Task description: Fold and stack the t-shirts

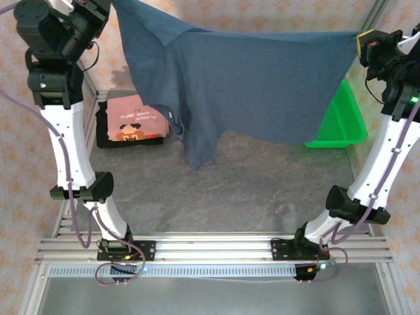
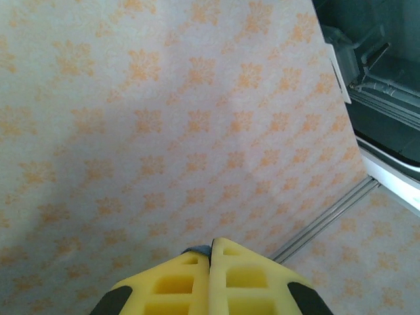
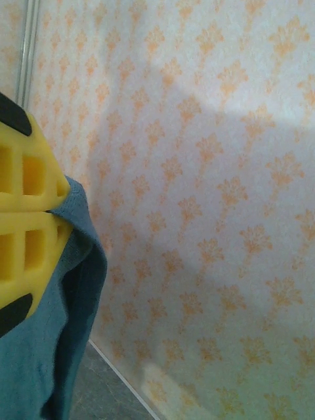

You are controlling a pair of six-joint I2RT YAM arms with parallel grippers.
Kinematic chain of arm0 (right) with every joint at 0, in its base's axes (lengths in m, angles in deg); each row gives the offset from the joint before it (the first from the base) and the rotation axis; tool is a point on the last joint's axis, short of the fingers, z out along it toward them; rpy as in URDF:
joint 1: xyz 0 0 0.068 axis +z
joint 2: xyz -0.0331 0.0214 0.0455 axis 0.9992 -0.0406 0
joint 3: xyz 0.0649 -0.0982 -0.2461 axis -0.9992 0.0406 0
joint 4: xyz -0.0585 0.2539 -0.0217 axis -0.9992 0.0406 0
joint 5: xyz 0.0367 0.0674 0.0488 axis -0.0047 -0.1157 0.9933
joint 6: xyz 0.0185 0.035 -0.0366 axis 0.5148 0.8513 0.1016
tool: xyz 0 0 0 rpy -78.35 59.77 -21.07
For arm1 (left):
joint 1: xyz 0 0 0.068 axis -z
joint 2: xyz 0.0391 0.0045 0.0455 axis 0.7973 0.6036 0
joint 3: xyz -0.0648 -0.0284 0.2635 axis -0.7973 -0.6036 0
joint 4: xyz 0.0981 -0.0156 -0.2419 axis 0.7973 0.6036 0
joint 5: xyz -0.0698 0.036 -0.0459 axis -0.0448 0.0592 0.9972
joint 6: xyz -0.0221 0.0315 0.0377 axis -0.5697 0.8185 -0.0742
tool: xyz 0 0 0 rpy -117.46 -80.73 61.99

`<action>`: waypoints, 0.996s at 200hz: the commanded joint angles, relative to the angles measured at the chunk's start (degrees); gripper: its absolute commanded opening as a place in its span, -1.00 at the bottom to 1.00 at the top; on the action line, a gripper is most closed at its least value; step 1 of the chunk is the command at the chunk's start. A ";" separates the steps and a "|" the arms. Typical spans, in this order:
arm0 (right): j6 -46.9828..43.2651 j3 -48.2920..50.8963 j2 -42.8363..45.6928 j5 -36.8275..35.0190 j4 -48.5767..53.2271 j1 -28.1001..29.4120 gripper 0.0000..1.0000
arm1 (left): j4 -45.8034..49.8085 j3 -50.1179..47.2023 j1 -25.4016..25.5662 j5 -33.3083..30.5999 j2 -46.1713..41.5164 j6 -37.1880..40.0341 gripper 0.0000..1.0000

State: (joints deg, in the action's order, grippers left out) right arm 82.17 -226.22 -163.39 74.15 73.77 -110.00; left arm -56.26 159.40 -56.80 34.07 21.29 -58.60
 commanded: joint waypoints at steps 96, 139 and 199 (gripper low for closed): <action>22.88 -21.86 -31.85 7.02 -36.38 -1.09 -1.00 | -25.06 7.90 0.90 -2.15 20.54 -13.40 -1.00; 27.05 -21.18 -31.01 6.58 -43.24 -2.71 -1.00 | -27.80 7.99 -1.60 -2.09 17.01 -12.38 -1.00; -1.84 -1.90 -16.70 10.98 -14.39 -3.16 -1.00 | 3.01 4.96 0.32 8.01 10.46 8.76 -1.00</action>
State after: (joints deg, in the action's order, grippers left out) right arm 97.41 -237.65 -189.77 85.08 42.24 -111.73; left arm -71.69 165.06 -56.99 39.38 37.00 -63.87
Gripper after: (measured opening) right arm 0.046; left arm 0.039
